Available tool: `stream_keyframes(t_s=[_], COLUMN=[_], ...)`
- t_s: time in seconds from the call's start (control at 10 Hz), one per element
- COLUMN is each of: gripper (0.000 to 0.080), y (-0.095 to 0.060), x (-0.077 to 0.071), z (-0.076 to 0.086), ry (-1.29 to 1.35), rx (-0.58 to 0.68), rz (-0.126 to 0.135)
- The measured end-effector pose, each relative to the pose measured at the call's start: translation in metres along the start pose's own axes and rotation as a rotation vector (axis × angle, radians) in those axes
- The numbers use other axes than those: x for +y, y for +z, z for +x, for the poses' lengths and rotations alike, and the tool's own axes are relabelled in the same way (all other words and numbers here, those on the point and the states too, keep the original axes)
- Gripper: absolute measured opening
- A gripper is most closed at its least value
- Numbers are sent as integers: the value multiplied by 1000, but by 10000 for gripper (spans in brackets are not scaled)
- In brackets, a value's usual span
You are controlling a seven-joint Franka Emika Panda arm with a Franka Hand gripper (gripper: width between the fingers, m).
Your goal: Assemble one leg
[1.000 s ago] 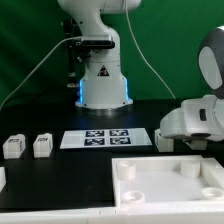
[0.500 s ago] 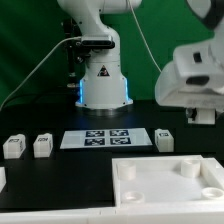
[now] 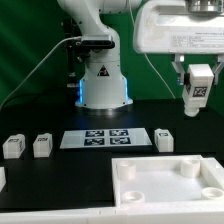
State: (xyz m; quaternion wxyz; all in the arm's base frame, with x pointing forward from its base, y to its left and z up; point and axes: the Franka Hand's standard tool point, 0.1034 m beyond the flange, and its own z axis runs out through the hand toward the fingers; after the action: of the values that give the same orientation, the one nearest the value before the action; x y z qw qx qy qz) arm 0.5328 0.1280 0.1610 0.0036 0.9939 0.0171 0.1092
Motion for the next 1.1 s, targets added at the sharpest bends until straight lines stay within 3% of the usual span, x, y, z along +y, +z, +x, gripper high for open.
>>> stream_keyframes(t_s=[0.1,0.3,0.4,0.5,0.6,0.8,0.9,1.0,1.1], gripper=[295,295,295,295,295,295,295,295,295], y=[-1,-3,10,12,10,25,34,47,40], x=[-8,-30,-33,-28,-11,-8,4,9,6], z=[2,0,22,49,75,69,58,47,54], ry=[11,34,51,2,-99,-250,-377,-361,-366], rx=[106,300,342,365,393,397,451,393,408], rz=[44,160,164,135,80,15,-32,-39,-36])
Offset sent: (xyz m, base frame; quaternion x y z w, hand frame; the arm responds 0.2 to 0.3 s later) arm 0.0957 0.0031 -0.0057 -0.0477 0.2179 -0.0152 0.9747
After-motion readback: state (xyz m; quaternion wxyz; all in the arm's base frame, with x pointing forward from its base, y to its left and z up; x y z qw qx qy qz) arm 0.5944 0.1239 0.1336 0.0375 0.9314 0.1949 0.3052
